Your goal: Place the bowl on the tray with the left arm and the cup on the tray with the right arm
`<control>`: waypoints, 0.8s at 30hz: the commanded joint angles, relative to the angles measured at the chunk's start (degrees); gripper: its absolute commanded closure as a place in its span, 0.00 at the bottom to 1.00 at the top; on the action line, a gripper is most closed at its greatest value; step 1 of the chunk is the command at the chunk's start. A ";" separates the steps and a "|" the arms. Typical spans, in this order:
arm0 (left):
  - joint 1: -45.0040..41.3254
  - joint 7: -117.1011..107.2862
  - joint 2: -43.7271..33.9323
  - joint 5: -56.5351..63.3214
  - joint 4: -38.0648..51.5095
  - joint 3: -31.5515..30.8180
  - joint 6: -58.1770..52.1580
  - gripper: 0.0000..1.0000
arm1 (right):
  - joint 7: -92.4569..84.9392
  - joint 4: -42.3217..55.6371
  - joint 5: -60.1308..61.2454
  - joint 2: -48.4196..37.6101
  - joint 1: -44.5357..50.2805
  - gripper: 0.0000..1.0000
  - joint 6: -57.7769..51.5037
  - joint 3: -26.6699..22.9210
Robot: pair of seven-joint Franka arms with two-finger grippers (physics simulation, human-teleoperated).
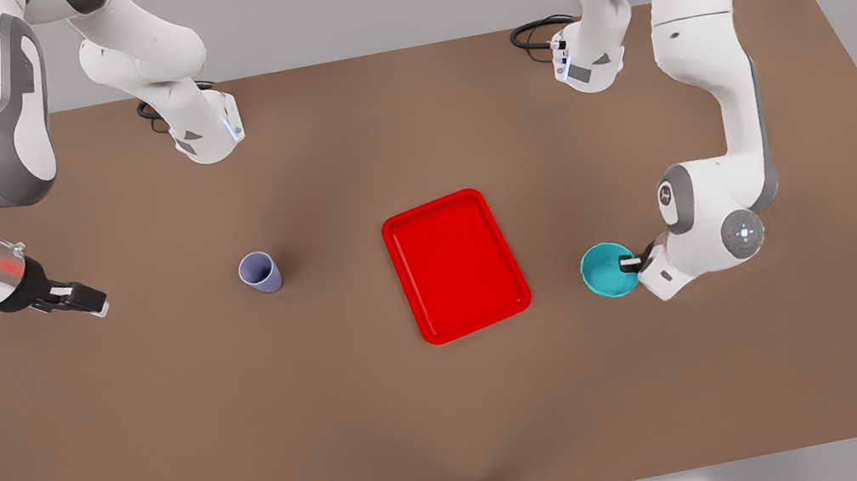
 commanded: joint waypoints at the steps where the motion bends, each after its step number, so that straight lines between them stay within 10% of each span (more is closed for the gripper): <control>1: 0.02 -0.54 0.11 -4.25 0.00 -0.66 0.38 0.79 | 0.00 0.00 -0.04 0.00 0.00 0.00 0.00 0.00; 20: -11.58 -23.48 8.55 -11.37 1.58 -6.72 7.77 0.79 | 0.00 0.00 -0.04 0.00 0.00 0.00 -0.09 0.00; 24: -11.58 -23.39 9.34 -11.37 1.93 -6.72 8.21 0.21 | 0.00 0.00 -0.04 0.00 0.00 0.00 -0.09 0.00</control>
